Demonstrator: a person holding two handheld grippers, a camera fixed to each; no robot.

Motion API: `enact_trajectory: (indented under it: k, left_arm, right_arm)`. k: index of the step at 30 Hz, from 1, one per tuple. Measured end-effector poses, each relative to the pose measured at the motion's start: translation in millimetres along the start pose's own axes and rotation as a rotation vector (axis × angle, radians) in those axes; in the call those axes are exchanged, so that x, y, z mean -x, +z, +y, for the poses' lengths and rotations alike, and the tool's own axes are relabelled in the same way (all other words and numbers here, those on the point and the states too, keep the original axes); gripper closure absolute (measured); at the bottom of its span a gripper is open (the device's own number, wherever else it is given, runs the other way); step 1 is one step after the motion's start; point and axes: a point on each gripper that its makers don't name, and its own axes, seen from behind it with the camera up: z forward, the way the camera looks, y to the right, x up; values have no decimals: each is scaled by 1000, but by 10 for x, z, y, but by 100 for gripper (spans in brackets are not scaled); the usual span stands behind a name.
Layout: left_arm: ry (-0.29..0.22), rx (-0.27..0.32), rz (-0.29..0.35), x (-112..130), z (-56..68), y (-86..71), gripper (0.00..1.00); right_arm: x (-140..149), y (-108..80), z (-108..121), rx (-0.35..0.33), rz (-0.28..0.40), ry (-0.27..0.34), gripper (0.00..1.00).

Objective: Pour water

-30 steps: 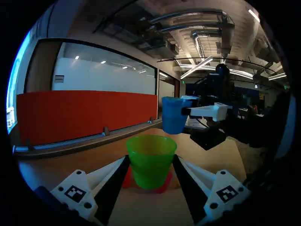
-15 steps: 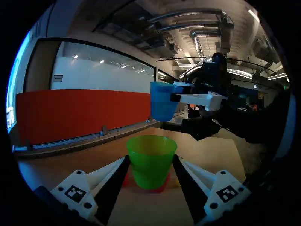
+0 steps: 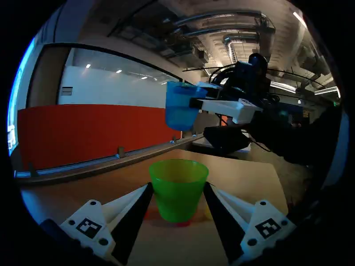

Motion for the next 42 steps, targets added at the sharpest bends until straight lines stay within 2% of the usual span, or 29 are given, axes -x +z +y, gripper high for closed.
enact_trajectory:
  k: [18,42]
  left_arm:
    - [3,16,14,-25,54,-18,17]
    - [5,24,27,-58,89,-53,17]
  right_arm:
    - [-158,232,-60,-39,7,-223,9]
    - [-256,345,32,-34,-13,-449,9]
